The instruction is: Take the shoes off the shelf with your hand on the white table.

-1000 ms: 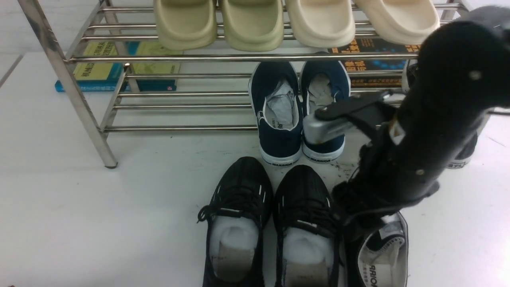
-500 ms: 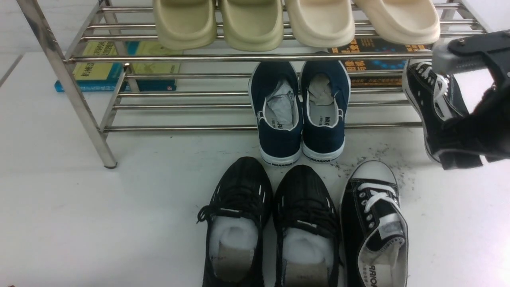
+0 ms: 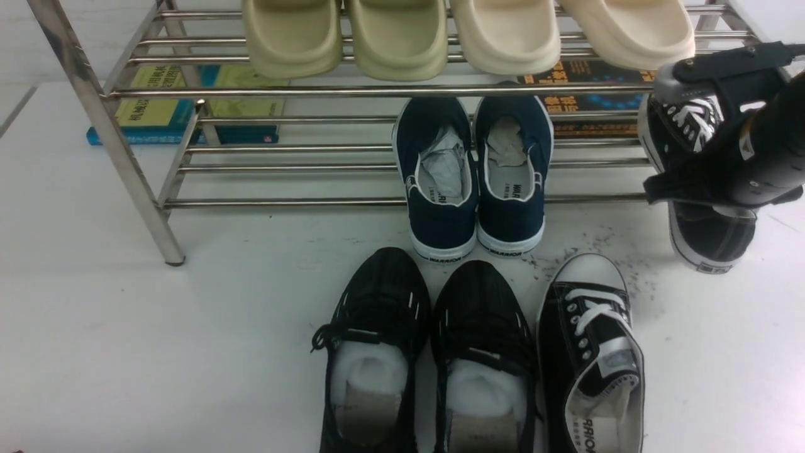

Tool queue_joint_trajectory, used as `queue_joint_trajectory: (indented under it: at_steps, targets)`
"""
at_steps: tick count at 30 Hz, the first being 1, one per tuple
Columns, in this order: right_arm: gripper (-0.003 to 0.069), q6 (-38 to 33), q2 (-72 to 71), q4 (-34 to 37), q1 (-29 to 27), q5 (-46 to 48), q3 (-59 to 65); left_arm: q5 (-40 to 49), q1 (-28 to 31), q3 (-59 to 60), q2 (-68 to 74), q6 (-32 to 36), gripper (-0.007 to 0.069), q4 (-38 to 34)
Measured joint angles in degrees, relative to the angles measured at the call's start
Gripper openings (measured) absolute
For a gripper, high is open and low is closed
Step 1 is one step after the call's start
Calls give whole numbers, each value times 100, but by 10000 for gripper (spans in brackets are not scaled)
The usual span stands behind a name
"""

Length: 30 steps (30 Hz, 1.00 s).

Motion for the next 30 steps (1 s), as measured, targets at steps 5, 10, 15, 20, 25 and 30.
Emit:
queue_joint_trajectory:
  at_steps: [5,10,15,20,25,30]
  targets:
    - [437,0,6,-108,-5,-188,0,0,0,0,0,0,239,0]
    - [437,0,122,-218,-5,-495,0,0,0,0,0,0,239,0]
    - [437,29,441,-430,-5,-594,0,0,0,0,0,0,239,0]
    - [437,247,701,-709,-5,-640,0,0,0,0,0,0,239,0]
    - [435,861,1015,-1449,-5,-681,0,0,0,0,0,0,239,0]
    - [338,1034,1105,-1736,-5,-709,0,0,0,2,0,0,239,0]
